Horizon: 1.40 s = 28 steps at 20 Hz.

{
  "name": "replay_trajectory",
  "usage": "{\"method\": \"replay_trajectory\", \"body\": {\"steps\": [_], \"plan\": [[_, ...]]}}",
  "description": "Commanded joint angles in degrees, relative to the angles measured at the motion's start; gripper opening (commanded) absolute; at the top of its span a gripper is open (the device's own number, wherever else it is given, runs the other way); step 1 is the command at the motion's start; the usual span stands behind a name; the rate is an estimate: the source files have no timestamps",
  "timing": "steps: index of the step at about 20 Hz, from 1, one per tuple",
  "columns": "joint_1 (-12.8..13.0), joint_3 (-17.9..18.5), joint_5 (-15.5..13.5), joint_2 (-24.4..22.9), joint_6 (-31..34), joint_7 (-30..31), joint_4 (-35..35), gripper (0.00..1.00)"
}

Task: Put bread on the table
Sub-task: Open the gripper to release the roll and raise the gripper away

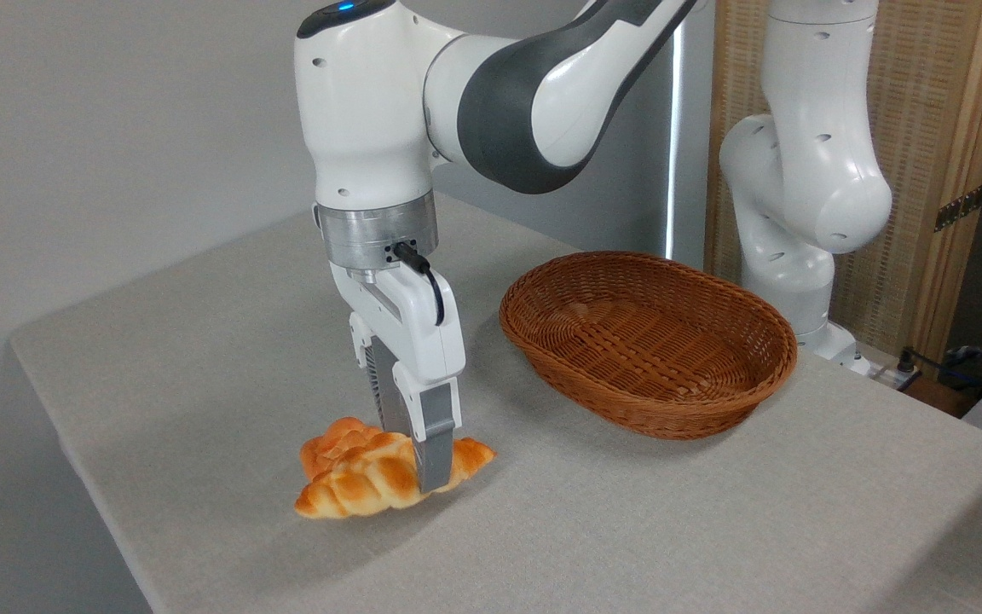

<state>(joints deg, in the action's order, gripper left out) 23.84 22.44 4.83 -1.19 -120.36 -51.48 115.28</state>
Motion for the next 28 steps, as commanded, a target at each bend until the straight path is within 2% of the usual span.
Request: {"method": "replay_trajectory", "body": {"steps": [1, 7, 10, 13, 16, 18, 19, 21, 22, 23, 28], "plan": [[0.6, 0.4, 0.5, 0.2, -0.5, -0.2, -0.7, 1.00], [0.6, 0.4, -0.3, 0.0, -0.4, 0.7, -1.2, 1.00], [0.6, 0.1, -0.3, 0.0, 1.0, 6.8, -5.0, 1.00], [0.1, -2.3, -0.3, 0.1, 7.7, 13.0, -11.4, 1.00], [0.0, -4.6, -0.6, 0.1, 18.8, 16.0, -17.0, 1.00], [-0.3, -6.2, -3.3, 0.2, 25.1, 18.4, -20.9, 1.00], [-1.9, -7.1, -5.6, 0.2, 27.5, 18.9, -22.5, 1.00], [-8.5, -13.0, -8.9, 0.1, 30.7, 18.8, -24.9, 1.00], [-11.3, -15.5, -9.1, 0.1, 31.6, 18.6, -26.0, 1.00], [-12.7, -16.9, -9.0, 0.1, 32.5, 18.4, -26.7, 1.00], [-12.9, -17.1, -8.3, 0.0, 34.4, 16.8, -27.2, 1.00]]}}
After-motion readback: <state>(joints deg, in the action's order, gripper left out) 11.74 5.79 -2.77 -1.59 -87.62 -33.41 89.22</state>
